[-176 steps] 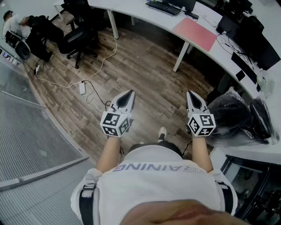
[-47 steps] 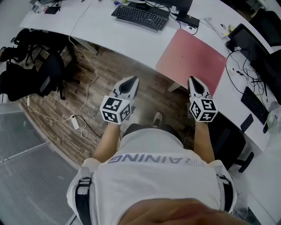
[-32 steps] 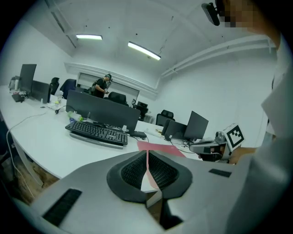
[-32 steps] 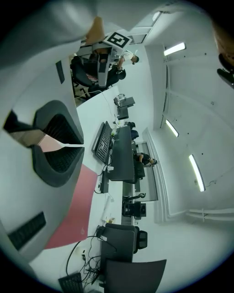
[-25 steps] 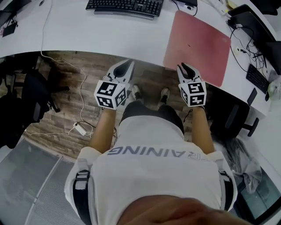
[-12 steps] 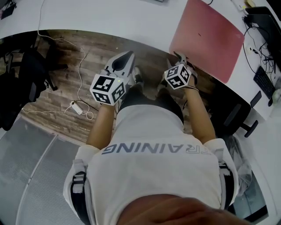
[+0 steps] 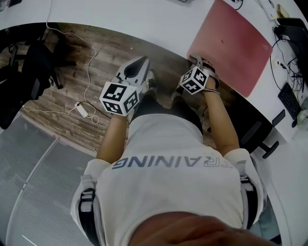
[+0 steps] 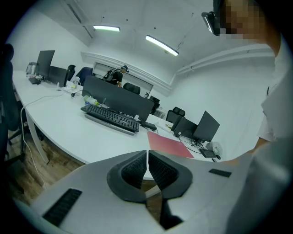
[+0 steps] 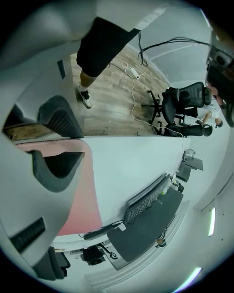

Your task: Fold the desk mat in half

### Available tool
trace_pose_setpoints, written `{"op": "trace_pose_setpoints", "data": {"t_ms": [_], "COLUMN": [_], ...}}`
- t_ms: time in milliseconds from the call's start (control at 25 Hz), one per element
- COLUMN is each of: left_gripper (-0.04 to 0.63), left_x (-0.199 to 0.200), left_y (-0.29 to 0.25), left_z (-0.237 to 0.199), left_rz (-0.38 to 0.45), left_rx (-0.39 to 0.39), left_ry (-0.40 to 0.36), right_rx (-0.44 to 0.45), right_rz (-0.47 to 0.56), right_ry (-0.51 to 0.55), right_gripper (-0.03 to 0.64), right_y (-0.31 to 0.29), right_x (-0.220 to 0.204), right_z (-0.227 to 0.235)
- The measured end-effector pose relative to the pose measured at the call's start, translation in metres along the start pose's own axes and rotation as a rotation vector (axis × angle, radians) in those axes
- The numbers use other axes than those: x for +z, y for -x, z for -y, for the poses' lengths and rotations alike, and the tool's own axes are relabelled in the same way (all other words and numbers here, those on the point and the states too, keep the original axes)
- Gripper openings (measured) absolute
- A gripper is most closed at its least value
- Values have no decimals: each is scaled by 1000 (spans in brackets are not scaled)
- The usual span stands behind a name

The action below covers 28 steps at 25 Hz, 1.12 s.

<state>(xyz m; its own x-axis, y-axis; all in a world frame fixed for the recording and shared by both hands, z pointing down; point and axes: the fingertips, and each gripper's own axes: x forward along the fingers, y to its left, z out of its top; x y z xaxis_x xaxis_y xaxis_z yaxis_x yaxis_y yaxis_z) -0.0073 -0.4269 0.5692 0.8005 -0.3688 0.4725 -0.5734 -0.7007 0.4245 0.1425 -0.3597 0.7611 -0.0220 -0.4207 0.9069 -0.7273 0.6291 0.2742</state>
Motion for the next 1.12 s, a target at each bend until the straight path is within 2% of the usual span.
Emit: {"op": "trace_pose_setpoints", "data": {"t_ms": [80, 120, 200, 440, 680, 800, 1120], "left_gripper": [38, 38, 38, 38, 38, 38, 38], "left_x": [1, 2, 3, 4, 12, 15, 16], "left_y": [-1, -1, -2, -4, -7, -9, -19], "left_z": [5, 7, 10, 17, 35, 46, 80], "left_rz": [5, 8, 11, 8, 6, 7, -9], "left_rx": [-3, -6, -15, -25, -63, -83, -137], "left_ry": [0, 4, 15, 11, -21, -35, -74], "right_rx": [68, 100, 132, 67, 48, 18, 69], "right_rz": [13, 21, 41, 114, 264, 346, 551], "right_ry": [-54, -99, -175, -259, -544, -648, -968], "right_gripper": [101, 73, 44, 32, 29, 28, 26], "right_y": [3, 6, 14, 29, 59, 77, 118], "right_x": [0, 1, 3, 6, 6, 2, -20], "right_z": [-1, 0, 4, 16, 36, 48, 74]}}
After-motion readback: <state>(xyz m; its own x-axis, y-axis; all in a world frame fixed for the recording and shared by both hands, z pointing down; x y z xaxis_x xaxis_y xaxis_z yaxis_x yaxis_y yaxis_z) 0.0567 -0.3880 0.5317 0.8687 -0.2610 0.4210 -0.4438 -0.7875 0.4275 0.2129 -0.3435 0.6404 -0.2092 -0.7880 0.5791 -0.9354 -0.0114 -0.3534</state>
